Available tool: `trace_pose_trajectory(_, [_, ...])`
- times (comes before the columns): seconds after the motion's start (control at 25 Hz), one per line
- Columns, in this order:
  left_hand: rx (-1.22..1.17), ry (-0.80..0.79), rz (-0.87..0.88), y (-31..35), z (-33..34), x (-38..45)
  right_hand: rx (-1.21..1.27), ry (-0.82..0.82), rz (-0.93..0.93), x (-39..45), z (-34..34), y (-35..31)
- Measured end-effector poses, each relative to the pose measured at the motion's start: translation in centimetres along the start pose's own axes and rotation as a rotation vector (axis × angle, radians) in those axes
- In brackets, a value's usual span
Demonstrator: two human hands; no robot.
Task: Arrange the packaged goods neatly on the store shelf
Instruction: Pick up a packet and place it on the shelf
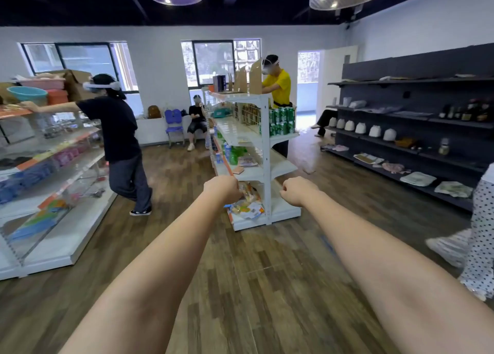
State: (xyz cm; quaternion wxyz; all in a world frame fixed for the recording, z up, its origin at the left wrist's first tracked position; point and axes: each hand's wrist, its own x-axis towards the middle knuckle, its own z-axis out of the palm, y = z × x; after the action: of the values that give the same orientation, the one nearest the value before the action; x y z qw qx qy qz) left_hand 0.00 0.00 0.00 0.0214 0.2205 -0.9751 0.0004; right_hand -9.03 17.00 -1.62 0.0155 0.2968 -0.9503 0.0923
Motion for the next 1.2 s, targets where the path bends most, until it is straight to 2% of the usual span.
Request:
trace_pose_trajectory(0.4, [0.013,0.023,0.015,-1.5,2.5,7.2,-0.054,0.005,-0.02,6.6,2.1,-1.0])
trace_pose_trajectory(0.6, [-0.006,-0.014,-0.015,-0.9,3.5,14.0,-0.097,-0.064,-0.059,13.6,2.9,1.0])
trace_pose_trajectory(0.92, [-0.005,0.038,-0.085,0.7,2.7,26.1,-0.045,-0.007,-0.095,26.9,2.0,5.3])
trace_pose_trajectory(1.2, [0.01,-0.008,-0.1,-1.0,5.4,36.4,-0.019,-0.041,-0.1,38.0,5.6,5.9])
